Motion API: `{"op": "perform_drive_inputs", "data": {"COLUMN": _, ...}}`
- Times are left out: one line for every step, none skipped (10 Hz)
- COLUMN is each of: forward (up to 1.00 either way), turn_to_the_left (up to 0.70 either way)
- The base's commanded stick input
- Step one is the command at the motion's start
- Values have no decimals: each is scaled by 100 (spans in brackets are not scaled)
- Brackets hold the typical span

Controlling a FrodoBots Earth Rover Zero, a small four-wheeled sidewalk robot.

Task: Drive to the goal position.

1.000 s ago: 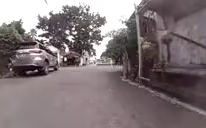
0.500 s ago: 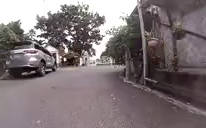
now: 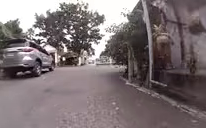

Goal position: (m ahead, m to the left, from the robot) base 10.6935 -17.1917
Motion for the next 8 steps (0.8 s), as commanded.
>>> {"op": "perform_drive_inputs", "data": {"forward": 70, "turn_to_the_left": 0}}
{"op": "perform_drive_inputs", "data": {"forward": 70, "turn_to_the_left": 0}}
{"op": "perform_drive_inputs", "data": {"forward": 70, "turn_to_the_left": 0}}
{"op": "perform_drive_inputs", "data": {"forward": 70, "turn_to_the_left": 0}}
{"op": "perform_drive_inputs", "data": {"forward": 70, "turn_to_the_left": 0}}
{"op": "perform_drive_inputs", "data": {"forward": 70, "turn_to_the_left": 0}}
{"op": "perform_drive_inputs", "data": {"forward": 70, "turn_to_the_left": 0}}
{"op": "perform_drive_inputs", "data": {"forward": 70, "turn_to_the_left": 0}}
